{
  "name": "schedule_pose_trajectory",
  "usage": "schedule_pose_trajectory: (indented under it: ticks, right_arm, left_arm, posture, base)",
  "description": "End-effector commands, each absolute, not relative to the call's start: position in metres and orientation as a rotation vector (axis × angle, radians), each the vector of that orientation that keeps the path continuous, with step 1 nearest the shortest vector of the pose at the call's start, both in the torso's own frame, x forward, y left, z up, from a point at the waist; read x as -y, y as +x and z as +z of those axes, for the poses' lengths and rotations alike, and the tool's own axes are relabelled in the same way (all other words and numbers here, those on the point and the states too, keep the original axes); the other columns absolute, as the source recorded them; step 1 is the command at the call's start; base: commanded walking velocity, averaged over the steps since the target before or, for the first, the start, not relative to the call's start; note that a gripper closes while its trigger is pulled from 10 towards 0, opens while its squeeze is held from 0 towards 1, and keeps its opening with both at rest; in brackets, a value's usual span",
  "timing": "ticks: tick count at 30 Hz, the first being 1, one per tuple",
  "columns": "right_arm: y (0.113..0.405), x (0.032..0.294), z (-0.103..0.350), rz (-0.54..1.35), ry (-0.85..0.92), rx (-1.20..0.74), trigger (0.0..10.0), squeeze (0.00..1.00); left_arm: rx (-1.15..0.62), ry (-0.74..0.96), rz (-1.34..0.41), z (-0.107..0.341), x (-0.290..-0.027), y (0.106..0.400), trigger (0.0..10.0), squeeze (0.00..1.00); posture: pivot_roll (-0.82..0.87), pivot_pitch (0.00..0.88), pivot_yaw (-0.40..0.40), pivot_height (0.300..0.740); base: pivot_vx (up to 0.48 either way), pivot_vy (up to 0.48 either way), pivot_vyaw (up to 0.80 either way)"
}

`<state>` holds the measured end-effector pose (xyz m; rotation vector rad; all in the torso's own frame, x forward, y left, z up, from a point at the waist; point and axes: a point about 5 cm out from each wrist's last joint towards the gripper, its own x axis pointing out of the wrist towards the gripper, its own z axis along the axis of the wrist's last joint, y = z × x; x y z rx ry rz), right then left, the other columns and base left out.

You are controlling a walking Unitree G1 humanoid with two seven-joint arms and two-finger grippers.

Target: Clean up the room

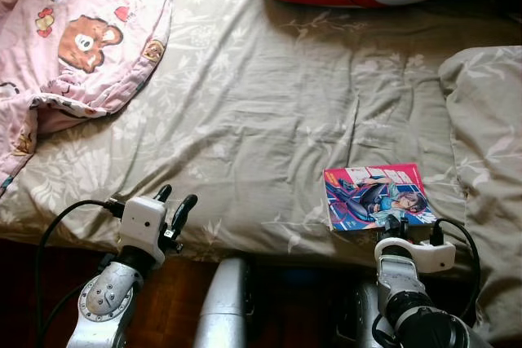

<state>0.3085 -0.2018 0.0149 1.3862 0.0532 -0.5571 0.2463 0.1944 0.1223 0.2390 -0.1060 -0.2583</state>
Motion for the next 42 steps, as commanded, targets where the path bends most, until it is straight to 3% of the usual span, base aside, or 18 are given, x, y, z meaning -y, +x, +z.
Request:
schedule_pose_trajectory:
  ticks: [1,13,20,21,22,23,24,35,36,38,39,42]
  right_arm:
    - [0.294,0.2,-0.001,-0.651,1.421,-0.093,10.0,0.0]
    - [0.307,0.201,0.013,-0.619,1.539,0.024,10.0,0.0]
    - [0.304,0.205,0.011,-0.614,1.51,0.011,10.0,0.0]
    - [0.302,0.206,0.008,-0.619,1.497,-0.005,10.0,0.25]
    - [0.301,0.206,0.007,-0.621,1.493,-0.009,10.0,0.38]
    - [0.301,0.206,0.007,-0.62,1.493,-0.011,10.0,0.38]
    - [0.3,0.206,0.006,-0.624,1.495,-0.012,10.0,0.69]
    - [0.29,0.204,-0.004,-0.665,1.513,-0.035,10.0,0.65]
    - [0.289,0.2,-0.006,-0.648,1.504,-0.059,10.0,0.52]
    - [0.289,0.199,-0.006,-0.643,1.502,-0.065,10.0,0.52]
    - [0.289,0.198,-0.007,-0.63,1.494,-0.077,10.0,0.02]
    - [0.284,0.201,-0.011,-0.667,1.501,-0.072,10.0,0.0]
  left_arm:
    - [0.056,0.271,-0.249,0.117,-0.203,0.238,10.0,0.0]
    - [0.041,0.307,-0.234,0.125,-0.21,0.232,10.0,0.0]
    - [0.027,0.313,-0.237,0.123,-0.209,0.229,10.0,0.0]
    - [0.025,0.314,-0.24,0.123,-0.209,0.23,10.0,0.0]
    - [0.025,0.314,-0.24,0.122,-0.209,0.23,10.0,0.0]
    - [0.025,0.314,-0.241,0.123,-0.209,0.23,10.0,0.0]
    - [0.024,0.315,-0.242,0.123,-0.208,0.23,10.0,0.0]
    - [0.014,0.326,-0.255,0.121,-0.207,0.228,10.0,0.0]
    - [0.015,0.327,-0.255,0.121,-0.207,0.229,10.0,0.0]
    - [0.015,0.327,-0.255,0.121,-0.207,0.229,10.0,0.0]
    - [0.015,0.33,-0.256,0.12,-0.206,0.229,10.0,0.0]
    - [0.014,0.33,-0.256,0.119,-0.205,0.231,10.0,0.0]
  posture:
    - [0.34,0.446,0.158,0.645]
    - [0.37,0.455,0.159,0.645]
    - [0.36,0.463,0.157,0.645]
    - [0.36,0.463,0.157,0.645]
    - [0.36,0.463,0.157,0.645]
    - [0.36,0.465,0.157,0.645]
    - [0.36,0.465,0.156,0.645]
    - [0.35,0.462,0.157,0.645]
    - [0.35,0.461,0.156,0.645]
    - [0.35,0.461,0.156,0.645]
    - [0.35,0.457,0.152,0.645]
    - [0.34,0.45,0.146,0.645]
  base:
    - [0.0,0.0,0.0]
    - [0.0,0.0,0.0]
    - [0.0,0.0,0.0]
    - [0.0,0.0,0.0]
    - [0.0,0.0,0.0]
    - [0.0,0.0,0.0]
    - [0.0,0.0,0.0]
    - [0.0,0.0,0.0]
    - [0.0,0.0,0.0]
    - [0.0,0.0,0.0]
    - [0.0,0.0,0.0]
    - [0.0,0.0,0.0]
